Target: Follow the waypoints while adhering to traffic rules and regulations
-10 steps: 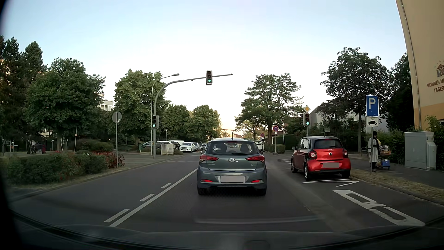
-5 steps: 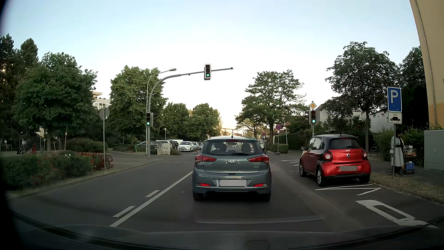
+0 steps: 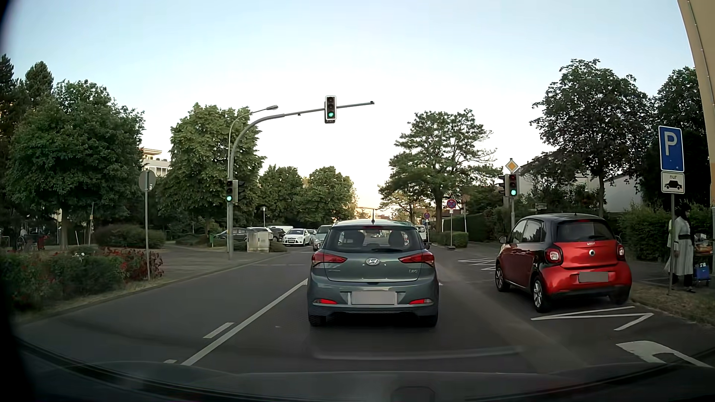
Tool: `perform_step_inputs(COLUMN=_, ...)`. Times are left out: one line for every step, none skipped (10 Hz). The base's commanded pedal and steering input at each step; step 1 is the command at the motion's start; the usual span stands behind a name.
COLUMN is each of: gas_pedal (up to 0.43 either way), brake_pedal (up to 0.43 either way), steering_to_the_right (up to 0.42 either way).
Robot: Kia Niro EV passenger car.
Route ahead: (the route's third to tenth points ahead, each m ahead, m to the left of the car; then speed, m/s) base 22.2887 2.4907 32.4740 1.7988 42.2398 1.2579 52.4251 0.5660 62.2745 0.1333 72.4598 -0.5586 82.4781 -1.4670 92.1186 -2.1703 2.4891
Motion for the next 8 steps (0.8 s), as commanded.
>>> perform_step_inputs(gas_pedal=0.000, brake_pedal=0.049, steering_to_the_right=-0.003)
perform_step_inputs(gas_pedal=0.000, brake_pedal=0.030, steering_to_the_right=-0.003)
perform_step_inputs(gas_pedal=0.000, brake_pedal=0.030, steering_to_the_right=-0.003)
perform_step_inputs(gas_pedal=0.000, brake_pedal=0.030, steering_to_the_right=-0.003)
perform_step_inputs(gas_pedal=0.000, brake_pedal=0.030, steering_to_the_right=-0.003)
perform_step_inputs(gas_pedal=0.000, brake_pedal=0.030, steering_to_the_right=-0.003)
perform_step_inputs(gas_pedal=0.000, brake_pedal=0.030, steering_to_the_right=-0.003)
perform_step_inputs(gas_pedal=0.000, brake_pedal=0.030, steering_to_the_right=-0.003)
